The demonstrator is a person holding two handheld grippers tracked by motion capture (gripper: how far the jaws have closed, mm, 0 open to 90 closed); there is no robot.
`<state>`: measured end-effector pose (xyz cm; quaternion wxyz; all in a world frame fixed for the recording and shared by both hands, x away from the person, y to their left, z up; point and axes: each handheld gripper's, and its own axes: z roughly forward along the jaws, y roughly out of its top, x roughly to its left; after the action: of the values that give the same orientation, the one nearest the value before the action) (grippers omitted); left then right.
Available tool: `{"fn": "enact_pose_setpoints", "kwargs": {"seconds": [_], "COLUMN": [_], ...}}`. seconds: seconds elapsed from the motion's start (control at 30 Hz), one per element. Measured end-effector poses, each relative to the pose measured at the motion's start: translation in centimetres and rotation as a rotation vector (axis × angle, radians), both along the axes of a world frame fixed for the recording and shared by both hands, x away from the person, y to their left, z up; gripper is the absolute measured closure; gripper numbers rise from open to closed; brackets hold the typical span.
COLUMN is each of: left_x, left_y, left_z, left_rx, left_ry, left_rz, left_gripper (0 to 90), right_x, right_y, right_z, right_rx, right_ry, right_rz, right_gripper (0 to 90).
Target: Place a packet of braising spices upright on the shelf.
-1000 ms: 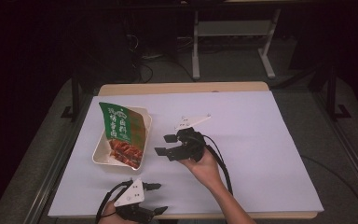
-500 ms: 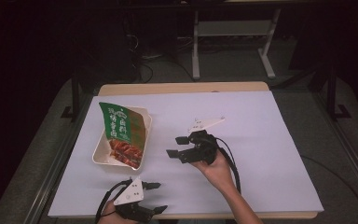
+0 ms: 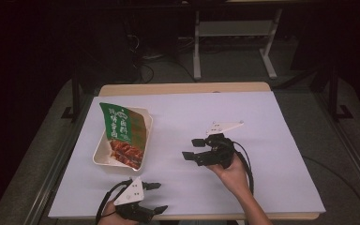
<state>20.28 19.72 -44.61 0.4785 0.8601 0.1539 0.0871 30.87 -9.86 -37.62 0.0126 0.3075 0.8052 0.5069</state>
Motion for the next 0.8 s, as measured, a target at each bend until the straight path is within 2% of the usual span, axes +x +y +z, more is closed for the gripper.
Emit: {"fn": "enact_pose_setpoints", "kwargs": {"seconds": [0.33,0.8], "left_x": [0.1,0.1], "left_y": [0.1,0.2], "left_z": [0.1,0.1], "left_rx": [0.005,-0.003], "left_ry": [-0.001,0.008], "left_rz": [0.002,0.016], "left_gripper": [28.4,28.4], "right_x": [-0.5,-1.7], "right_y": [-2.0,-4.1], "right_z": [-0.8,-2.0], "right_rx": [0.003,-0.023], "right_ry": [0.011,0.032], "right_rz": [-0.029,-0.06], "right_gripper": [32.7,30.7]}}
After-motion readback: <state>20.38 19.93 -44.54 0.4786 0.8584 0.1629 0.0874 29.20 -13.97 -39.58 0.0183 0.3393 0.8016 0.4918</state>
